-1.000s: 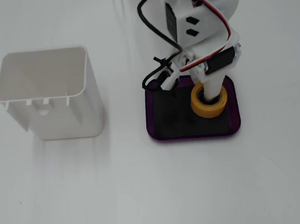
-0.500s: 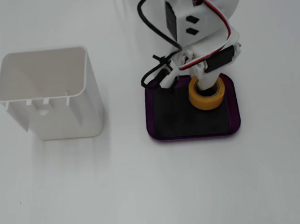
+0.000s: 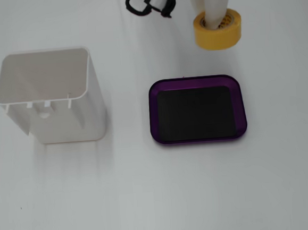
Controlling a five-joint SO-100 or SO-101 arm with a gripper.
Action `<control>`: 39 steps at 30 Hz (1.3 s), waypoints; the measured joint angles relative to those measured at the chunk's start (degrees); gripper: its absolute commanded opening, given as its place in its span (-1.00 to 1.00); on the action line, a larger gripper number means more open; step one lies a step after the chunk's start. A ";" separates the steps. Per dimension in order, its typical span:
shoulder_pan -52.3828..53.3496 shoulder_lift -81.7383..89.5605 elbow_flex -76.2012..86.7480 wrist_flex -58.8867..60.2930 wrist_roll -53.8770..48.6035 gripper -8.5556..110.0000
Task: Remove the yellow tape from the box.
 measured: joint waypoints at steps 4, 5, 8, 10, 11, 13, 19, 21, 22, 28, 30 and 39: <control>3.43 6.59 7.12 0.18 0.00 -0.87; 4.04 8.09 9.58 0.09 0.00 -0.87; 4.57 12.66 18.28 -2.29 0.00 -0.87; 3.87 15.91 24.87 -4.75 0.00 -0.87; 3.87 17.58 28.39 -6.06 0.00 -0.87; 4.22 20.92 35.16 -9.14 0.00 -0.87; 4.75 26.81 51.15 -18.72 0.00 -0.87; 4.57 27.25 53.88 -21.01 0.00 -0.87; 4.57 27.33 54.84 -21.80 0.00 -0.87; 4.75 27.51 62.23 -26.28 0.00 -0.87; 4.75 27.51 65.83 -29.27 0.00 -0.86; 4.83 28.48 73.48 -35.68 -0.09 -0.81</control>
